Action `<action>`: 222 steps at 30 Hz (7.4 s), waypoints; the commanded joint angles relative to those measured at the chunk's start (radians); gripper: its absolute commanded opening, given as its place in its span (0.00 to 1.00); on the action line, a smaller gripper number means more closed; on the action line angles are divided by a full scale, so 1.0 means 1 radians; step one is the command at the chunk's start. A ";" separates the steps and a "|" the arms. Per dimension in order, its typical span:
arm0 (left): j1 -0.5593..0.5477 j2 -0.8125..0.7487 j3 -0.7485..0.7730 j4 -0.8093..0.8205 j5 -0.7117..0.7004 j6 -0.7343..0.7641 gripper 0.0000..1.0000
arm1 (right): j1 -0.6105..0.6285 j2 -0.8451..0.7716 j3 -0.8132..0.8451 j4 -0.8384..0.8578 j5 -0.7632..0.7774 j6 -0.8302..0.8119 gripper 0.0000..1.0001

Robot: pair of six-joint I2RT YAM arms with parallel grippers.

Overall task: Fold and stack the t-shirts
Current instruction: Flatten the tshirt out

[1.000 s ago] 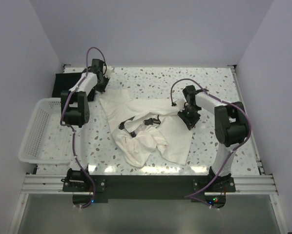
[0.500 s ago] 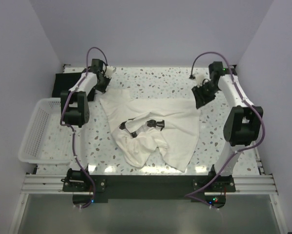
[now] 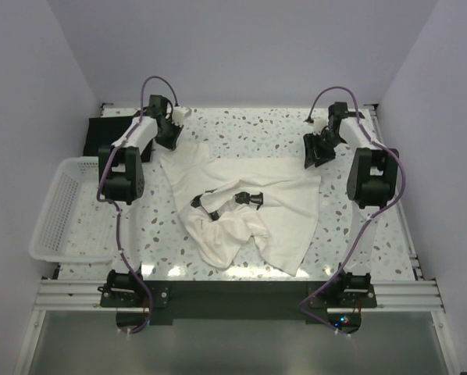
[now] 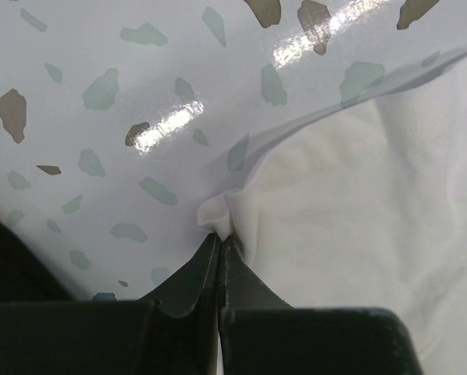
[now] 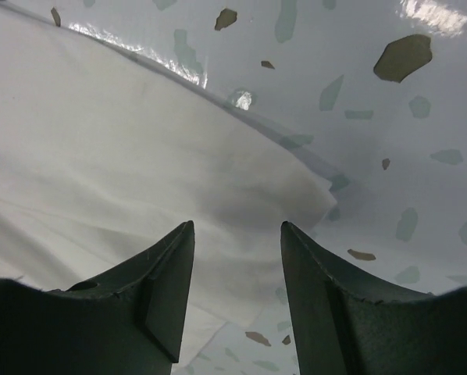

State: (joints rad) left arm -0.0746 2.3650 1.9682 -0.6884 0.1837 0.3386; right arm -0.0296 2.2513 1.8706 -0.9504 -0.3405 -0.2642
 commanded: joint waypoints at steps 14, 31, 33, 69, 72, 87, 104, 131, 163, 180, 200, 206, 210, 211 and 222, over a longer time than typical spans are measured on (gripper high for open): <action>-0.001 -0.021 0.006 -0.030 0.049 0.057 0.00 | 0.020 0.017 0.019 0.154 0.130 -0.064 0.53; -0.001 -0.001 0.034 -0.059 0.065 0.059 0.00 | 0.014 0.090 0.055 -0.014 -0.011 -0.277 0.32; -0.001 -0.003 0.034 -0.057 0.071 0.060 0.00 | 0.013 0.079 0.056 -0.050 -0.011 -0.291 0.46; 0.105 -0.460 0.172 0.746 0.341 -0.470 0.00 | -0.148 -0.436 0.308 0.524 0.084 0.063 0.00; 0.117 -0.515 0.185 0.839 0.244 -0.480 0.00 | -0.171 -0.505 0.298 0.659 0.153 0.109 0.00; 0.065 -0.585 0.232 0.806 0.181 -0.540 0.00 | -0.178 -0.591 0.303 0.722 0.112 0.155 0.00; 0.072 -0.973 -0.054 0.991 0.091 -0.438 0.00 | -0.179 -0.907 0.164 0.855 0.209 0.186 0.00; 0.071 -0.511 0.228 1.010 0.227 -0.517 0.00 | -0.161 -0.505 0.386 0.823 0.026 0.328 0.00; 0.064 -0.422 -0.352 1.118 0.269 -0.286 0.00 | -0.121 -0.297 -0.162 1.219 -0.068 0.123 0.00; 0.075 -0.673 -0.164 1.244 0.126 -0.331 0.00 | -0.150 -0.554 -0.053 1.274 0.066 0.220 0.00; 0.075 -0.929 -0.126 1.242 -0.058 -0.177 0.00 | -0.167 -0.750 0.047 1.351 0.175 0.117 0.00; 0.075 -0.849 -0.129 1.195 0.031 -0.228 0.00 | -0.165 -0.684 0.038 1.303 0.054 0.143 0.00; 0.075 -0.755 -0.158 1.195 0.135 -0.280 0.00 | -0.164 -0.601 0.047 1.254 -0.041 0.193 0.00; 0.075 -0.732 -0.143 1.190 0.140 -0.306 0.00 | -0.161 -0.581 0.061 1.242 -0.058 0.212 0.00; 0.113 -0.316 0.642 1.171 0.088 -0.351 0.00 | -0.168 -0.234 0.743 1.127 0.103 0.422 0.00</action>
State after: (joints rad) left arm 0.0002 2.0792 2.3825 0.3950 0.3061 0.0059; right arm -0.1780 2.0365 2.4069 0.1261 -0.3199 0.0647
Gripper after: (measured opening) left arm 0.018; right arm 0.023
